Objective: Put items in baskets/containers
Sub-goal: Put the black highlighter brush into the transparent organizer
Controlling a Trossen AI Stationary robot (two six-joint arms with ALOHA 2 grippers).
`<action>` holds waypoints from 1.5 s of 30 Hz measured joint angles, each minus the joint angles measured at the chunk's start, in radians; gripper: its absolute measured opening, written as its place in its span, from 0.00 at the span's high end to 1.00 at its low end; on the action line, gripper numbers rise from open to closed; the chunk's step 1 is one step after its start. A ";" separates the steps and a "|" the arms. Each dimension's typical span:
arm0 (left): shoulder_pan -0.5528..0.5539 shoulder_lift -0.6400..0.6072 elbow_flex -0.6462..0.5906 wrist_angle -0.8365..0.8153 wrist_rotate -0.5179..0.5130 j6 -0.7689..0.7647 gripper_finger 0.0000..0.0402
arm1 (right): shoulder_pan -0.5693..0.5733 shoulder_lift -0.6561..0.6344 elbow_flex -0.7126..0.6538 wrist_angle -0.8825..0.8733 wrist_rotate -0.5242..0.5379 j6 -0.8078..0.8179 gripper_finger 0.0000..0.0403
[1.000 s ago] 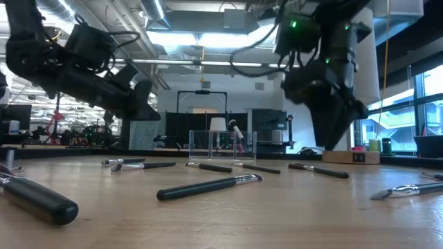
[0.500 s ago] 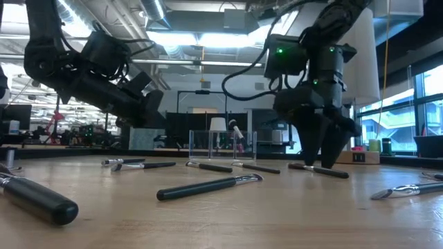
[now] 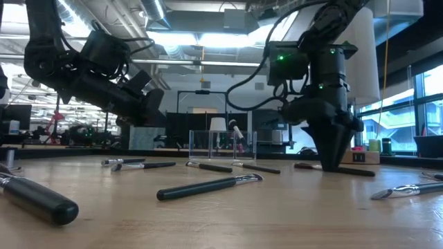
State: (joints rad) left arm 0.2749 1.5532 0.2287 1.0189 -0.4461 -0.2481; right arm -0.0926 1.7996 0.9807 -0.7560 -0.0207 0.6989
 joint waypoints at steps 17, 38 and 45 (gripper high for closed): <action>-0.039 0.000 0.000 -0.005 -0.012 0.000 0.97 | -0.041 0.000 0.032 -0.032 -0.035 -0.025 0.89; -0.046 0.000 -0.001 -0.010 -0.057 0.000 0.97 | -0.225 -0.083 0.291 0.418 0.170 -0.359 0.93; -0.046 0.000 -0.001 -0.036 -0.051 -0.001 0.97 | -0.347 -0.084 0.292 0.738 0.183 -0.450 0.92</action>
State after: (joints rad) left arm 0.2287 1.5532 0.2279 0.9826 -0.4973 -0.2493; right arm -0.4395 1.7153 1.2732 -0.0182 0.1619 0.2486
